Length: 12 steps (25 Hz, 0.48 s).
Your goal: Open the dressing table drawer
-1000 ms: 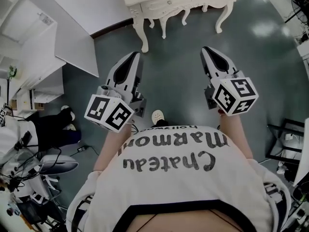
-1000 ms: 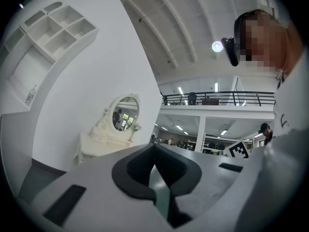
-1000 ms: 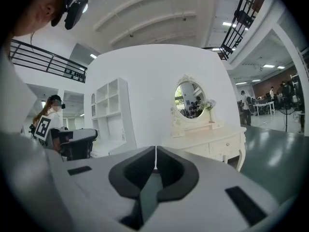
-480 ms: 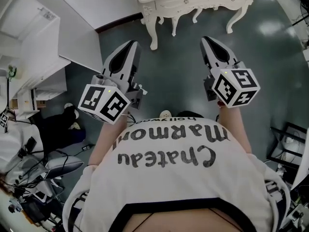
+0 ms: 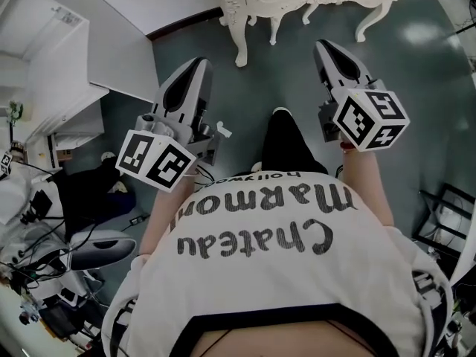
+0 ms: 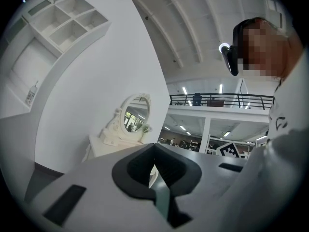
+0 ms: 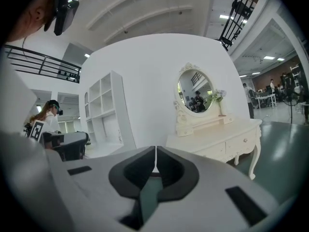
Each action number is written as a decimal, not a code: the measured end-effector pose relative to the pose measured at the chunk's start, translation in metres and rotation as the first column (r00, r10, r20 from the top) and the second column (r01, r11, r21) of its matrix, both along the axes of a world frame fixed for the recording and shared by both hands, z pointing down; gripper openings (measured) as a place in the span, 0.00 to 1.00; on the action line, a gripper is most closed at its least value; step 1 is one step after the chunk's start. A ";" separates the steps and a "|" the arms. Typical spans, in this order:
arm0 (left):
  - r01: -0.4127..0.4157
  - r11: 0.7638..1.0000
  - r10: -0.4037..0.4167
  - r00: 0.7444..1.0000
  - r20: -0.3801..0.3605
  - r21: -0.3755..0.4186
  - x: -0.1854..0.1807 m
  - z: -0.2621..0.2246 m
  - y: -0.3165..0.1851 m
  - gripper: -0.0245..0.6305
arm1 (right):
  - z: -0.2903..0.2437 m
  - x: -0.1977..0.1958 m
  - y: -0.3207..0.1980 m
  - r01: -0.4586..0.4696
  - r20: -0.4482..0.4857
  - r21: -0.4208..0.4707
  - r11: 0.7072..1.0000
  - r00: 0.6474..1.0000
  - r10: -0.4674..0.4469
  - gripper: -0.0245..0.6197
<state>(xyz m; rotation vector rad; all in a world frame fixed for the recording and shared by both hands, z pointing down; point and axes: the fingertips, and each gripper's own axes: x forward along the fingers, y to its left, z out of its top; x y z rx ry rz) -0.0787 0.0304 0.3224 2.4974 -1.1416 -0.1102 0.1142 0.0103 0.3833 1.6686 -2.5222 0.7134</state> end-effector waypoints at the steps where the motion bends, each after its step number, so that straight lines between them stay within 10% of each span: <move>1: 0.006 1.000 -0.006 1.000 -0.001 0.001 -0.006 0.000 -0.005 0.07 | 0.001 -0.006 -0.007 0.008 0.004 0.000 1.000 1.000 -0.008 0.08; 12: 0.122 0.992 -0.123 0.992 0.017 0.041 -0.008 -0.003 -0.072 0.07 | 0.000 -0.017 -0.092 0.140 -0.016 0.045 0.989 0.990 -0.140 0.08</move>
